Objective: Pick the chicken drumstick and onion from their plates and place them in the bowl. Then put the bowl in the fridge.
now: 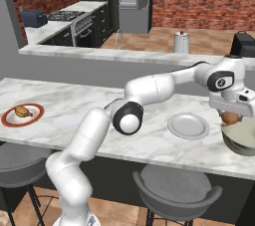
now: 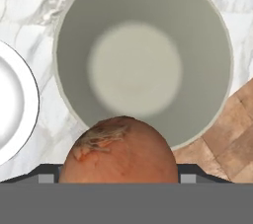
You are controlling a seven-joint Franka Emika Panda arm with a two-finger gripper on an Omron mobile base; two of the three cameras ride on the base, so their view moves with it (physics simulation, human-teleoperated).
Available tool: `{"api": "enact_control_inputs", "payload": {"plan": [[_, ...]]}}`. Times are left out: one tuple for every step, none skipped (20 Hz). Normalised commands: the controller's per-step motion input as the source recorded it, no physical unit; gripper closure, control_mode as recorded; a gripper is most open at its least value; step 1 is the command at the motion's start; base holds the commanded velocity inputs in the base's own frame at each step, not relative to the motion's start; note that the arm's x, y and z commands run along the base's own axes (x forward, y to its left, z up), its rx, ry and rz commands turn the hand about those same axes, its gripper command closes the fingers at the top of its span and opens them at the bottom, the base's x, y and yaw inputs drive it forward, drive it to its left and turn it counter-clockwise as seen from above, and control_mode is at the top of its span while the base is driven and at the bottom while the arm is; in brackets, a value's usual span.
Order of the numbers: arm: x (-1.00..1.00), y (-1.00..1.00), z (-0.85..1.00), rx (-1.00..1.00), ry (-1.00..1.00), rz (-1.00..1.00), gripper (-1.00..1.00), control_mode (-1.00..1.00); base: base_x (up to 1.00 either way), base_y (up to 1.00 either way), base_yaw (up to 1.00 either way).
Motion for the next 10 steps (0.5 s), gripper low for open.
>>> {"api": "enact_control_inputs", "payload": {"plan": [[0.10,-0.09,0.00,0.09,0.13,0.02,1.00,-1.00,0.00,0.00,0.00],[0.07,-0.12,0.00,0.10,0.12,0.02,1.00,-1.00,0.00,0.00,0.00],[0.08,-0.11,0.00,0.10,0.12,0.02,1.00,-1.00,0.00,0.00,0.00],[0.03,-0.08,0.00,0.09,0.05,0.02,1.00,-1.00,0.00,0.00,0.00],[0.02,-0.08,0.00,0.08,0.05,0.03,1.00,-1.00,0.00,0.00,0.00],[0.03,-0.08,-0.03,0.09,0.05,0.03,1.00,-1.00,0.00,0.00,0.00],[0.01,-0.06,-0.05,0.08,0.04,0.03,1.00,-1.00,0.00,0.00,0.00],[0.03,-0.06,-0.03,0.07,0.02,0.03,1.00,-1.00,0.00,0.00,0.00],[0.03,-0.07,-0.05,0.07,0.02,0.03,1.00,-1.00,0.00,0.00,0.00],[0.03,-0.08,-0.02,0.07,0.02,0.03,1.00,-1.00,0.00,0.00,0.00]]}}
